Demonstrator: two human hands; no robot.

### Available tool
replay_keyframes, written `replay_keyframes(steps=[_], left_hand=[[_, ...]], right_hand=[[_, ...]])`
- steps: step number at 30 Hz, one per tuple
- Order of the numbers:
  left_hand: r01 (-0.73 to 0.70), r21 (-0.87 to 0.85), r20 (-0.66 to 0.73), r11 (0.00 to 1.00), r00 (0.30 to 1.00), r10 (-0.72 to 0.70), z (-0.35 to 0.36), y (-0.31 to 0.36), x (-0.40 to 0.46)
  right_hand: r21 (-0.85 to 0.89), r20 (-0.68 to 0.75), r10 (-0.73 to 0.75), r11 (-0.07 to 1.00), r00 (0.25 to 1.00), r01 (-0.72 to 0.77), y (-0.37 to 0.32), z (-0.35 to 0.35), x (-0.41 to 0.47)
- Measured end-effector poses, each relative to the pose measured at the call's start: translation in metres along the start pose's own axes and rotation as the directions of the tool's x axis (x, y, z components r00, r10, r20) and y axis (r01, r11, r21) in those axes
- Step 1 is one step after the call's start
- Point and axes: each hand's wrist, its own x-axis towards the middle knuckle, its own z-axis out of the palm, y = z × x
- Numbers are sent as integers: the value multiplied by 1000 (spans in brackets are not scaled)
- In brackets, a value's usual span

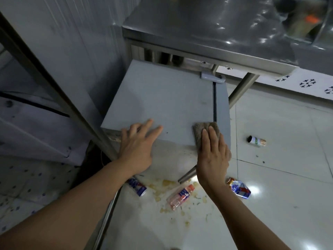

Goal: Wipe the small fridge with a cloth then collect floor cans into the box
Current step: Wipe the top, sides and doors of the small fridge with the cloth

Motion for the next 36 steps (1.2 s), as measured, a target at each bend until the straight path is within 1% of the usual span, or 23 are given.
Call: replay_keyframes(steps=[3,6,8,10,12,15,19,21,24,26,29,33,35,36], left_hand=[[-104,-10,2,994,995,104,-9,-26,-2],[-91,15,-63,996,994,92,-12,-61,-11],[-114,20,-89,993,989,115,-8,-76,-17],[-138,11,-115,990,984,138,-2,-80,-20],[-134,-29,-171,991,977,128,3,-80,-19],[-149,-47,-267,988,955,131,12,-82,-17],[-180,-31,-382,983,911,155,23,-86,-12],[-209,-19,-450,978,875,178,30,-87,-10],[-236,0,-539,972,818,199,39,-90,-10],[-243,5,-575,970,793,202,44,-90,-9],[-273,-3,-633,962,745,210,51,-92,-8],[-392,-59,-728,918,647,229,61,-104,-4],[-445,-86,-785,892,581,214,69,-115,-3],[-459,-121,-811,880,557,179,74,-121,-2]], right_hand=[[70,-75,97,993,992,-92,-15,5,-2],[108,-118,173,981,978,-161,-26,8,-3],[125,-145,205,974,968,-187,-31,11,-4],[145,-178,228,968,957,-204,-36,14,-4],[167,-206,256,960,944,-224,-41,16,-3],[177,-252,264,958,931,-224,-48,24,-5],[205,-347,236,963,908,-172,-46,36,-5],[218,-423,196,970,885,-110,-48,44,-7],[178,-524,18,980,852,89,-76,68,-9],[170,-589,-44,970,807,177,-98,85,-8],[140,-671,-76,964,738,226,-104,103,0],[-100,-744,-263,953,615,287,-76,116,8],[-166,-766,-318,937,559,306,-69,123,10],[-175,-781,-332,930,530,324,-68,128,10]])
